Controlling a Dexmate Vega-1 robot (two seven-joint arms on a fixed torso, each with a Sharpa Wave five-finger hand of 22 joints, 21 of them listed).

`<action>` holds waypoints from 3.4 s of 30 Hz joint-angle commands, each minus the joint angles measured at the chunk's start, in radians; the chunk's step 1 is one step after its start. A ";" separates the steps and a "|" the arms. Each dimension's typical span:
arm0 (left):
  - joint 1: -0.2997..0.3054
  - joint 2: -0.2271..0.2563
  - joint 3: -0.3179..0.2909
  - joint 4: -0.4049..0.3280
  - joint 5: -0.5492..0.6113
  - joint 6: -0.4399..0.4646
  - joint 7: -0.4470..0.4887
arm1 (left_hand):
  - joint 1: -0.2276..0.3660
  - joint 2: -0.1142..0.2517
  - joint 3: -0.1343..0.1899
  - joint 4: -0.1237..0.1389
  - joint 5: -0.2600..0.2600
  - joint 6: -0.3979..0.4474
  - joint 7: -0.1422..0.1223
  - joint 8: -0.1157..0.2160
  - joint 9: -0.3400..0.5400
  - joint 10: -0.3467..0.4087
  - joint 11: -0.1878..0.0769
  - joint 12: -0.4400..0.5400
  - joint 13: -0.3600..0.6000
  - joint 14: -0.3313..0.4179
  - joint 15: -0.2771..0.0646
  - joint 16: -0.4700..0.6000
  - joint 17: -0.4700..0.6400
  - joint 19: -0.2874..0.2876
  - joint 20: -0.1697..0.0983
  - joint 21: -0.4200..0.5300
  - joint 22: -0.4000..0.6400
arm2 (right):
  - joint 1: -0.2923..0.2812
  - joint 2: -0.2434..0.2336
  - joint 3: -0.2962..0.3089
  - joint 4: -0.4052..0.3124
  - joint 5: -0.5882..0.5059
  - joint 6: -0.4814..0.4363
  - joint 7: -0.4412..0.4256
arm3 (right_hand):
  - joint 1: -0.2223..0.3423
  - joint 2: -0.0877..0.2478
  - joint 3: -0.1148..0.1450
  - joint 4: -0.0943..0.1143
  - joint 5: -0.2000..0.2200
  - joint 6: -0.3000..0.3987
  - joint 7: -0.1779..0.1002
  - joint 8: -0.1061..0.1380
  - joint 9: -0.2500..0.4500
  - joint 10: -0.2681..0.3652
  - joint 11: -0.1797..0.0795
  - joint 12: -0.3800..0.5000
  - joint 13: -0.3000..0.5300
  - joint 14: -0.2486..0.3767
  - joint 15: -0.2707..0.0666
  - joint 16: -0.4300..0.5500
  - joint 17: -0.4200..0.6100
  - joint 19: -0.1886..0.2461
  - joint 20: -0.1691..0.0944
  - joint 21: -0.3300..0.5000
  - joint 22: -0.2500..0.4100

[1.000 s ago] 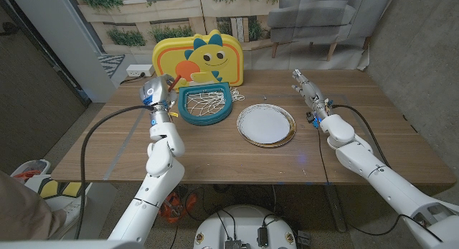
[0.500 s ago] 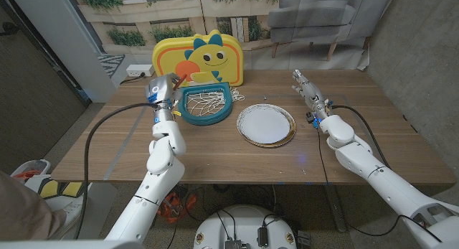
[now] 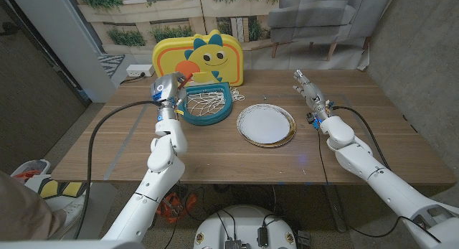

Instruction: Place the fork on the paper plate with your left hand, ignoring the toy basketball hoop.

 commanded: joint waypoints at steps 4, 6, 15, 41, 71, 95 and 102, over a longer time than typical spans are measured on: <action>-0.009 0.020 0.028 0.005 -0.014 -0.054 -0.030 | 0.007 0.001 -0.006 -0.001 0.003 0.012 -0.003 -0.005 -0.001 0.020 -0.014 -0.003 0.004 0.000 -0.082 0.000 0.002 -0.004 -0.074 0.009 0.001 | -0.002 0.001 -0.001 -0.001 -0.006 0.016 -0.013 | 0.002 0.002 0.003 -0.006 -0.005 0.007 0.000 0.005 0.005 0.011 -0.005 0.004 0.001 0.011 -0.002 0.004 0.003 0.009 -0.004 0.008 0.004; -0.008 0.018 0.032 0.006 -0.013 -0.058 -0.031 | 0.007 0.001 -0.007 -0.001 0.003 0.013 -0.002 -0.005 -0.001 0.020 -0.014 -0.003 0.004 0.001 -0.082 0.000 0.003 -0.006 -0.073 0.010 0.000 | -0.002 0.000 -0.001 -0.001 -0.005 0.016 -0.012 | 0.002 0.003 0.003 -0.006 -0.005 0.007 0.000 0.005 0.005 0.012 -0.005 0.005 0.001 0.012 -0.005 0.004 0.003 0.009 -0.004 0.008 0.004; -0.014 0.022 0.047 0.010 -0.012 -0.084 -0.041 | 0.006 0.003 -0.007 0.000 0.003 0.013 -0.002 -0.007 -0.001 0.020 -0.014 -0.006 0.004 0.001 -0.082 -0.002 0.003 -0.009 -0.074 0.017 -0.003 | -0.006 -0.003 0.000 -0.004 -0.004 0.021 -0.012 | 0.002 0.002 0.003 -0.007 -0.005 0.008 0.000 0.005 0.005 0.012 -0.004 0.004 0.001 0.011 -0.005 0.003 0.003 0.010 -0.004 0.008 0.004; -0.036 0.021 0.068 0.046 -0.027 -0.144 -0.038 | 0.007 0.002 -0.008 -0.001 0.003 0.014 -0.002 -0.011 -0.003 0.019 -0.013 -0.014 0.008 -0.001 -0.082 -0.006 0.005 -0.021 -0.072 0.040 -0.013 | -0.006 -0.010 0.010 -0.016 0.005 0.024 -0.003 | 0.003 0.004 0.005 -0.009 -0.005 0.012 0.002 0.004 0.005 0.013 -0.005 0.002 0.001 0.009 -0.006 0.001 0.002 0.008 -0.003 0.005 0.004; -0.080 0.004 0.103 0.095 -0.056 -0.215 -0.030 | 0.008 0.003 -0.009 0.000 0.003 0.015 -0.004 -0.015 -0.004 0.023 -0.013 -0.020 0.013 0.000 -0.082 -0.011 0.005 -0.032 -0.071 0.067 -0.025 | -0.018 -0.003 0.007 -0.027 0.001 0.022 -0.016 | 0.002 0.006 0.006 -0.010 -0.005 0.014 0.002 0.002 0.005 0.014 -0.003 0.001 0.001 0.009 -0.007 -0.001 0.002 0.007 -0.003 0.003 0.004; -0.106 0.006 0.135 0.120 -0.068 -0.270 -0.056 | 0.009 0.004 -0.009 0.000 0.003 0.012 -0.003 -0.020 -0.005 0.024 -0.015 -0.025 0.017 0.002 -0.082 -0.013 0.007 -0.039 -0.077 0.086 -0.031 | -0.022 -0.002 0.008 -0.023 0.003 0.033 -0.023 | 0.001 0.007 0.007 -0.011 -0.005 0.015 0.002 0.001 0.005 0.014 -0.002 0.000 0.001 0.010 -0.007 -0.001 0.002 0.007 -0.003 0.003 0.004; -0.113 0.010 0.146 0.131 -0.068 -0.292 -0.061 | 0.008 0.004 -0.009 0.000 0.003 0.013 -0.001 -0.021 -0.005 0.023 -0.014 -0.027 0.018 0.001 -0.082 -0.015 0.006 -0.042 -0.077 0.090 -0.033 | -0.025 -0.003 0.011 -0.024 0.006 0.036 -0.022 | 0.001 0.007 0.007 -0.011 -0.005 0.014 0.001 0.001 0.005 0.013 -0.003 -0.001 0.001 0.010 -0.007 -0.001 0.002 0.007 -0.003 0.003 0.004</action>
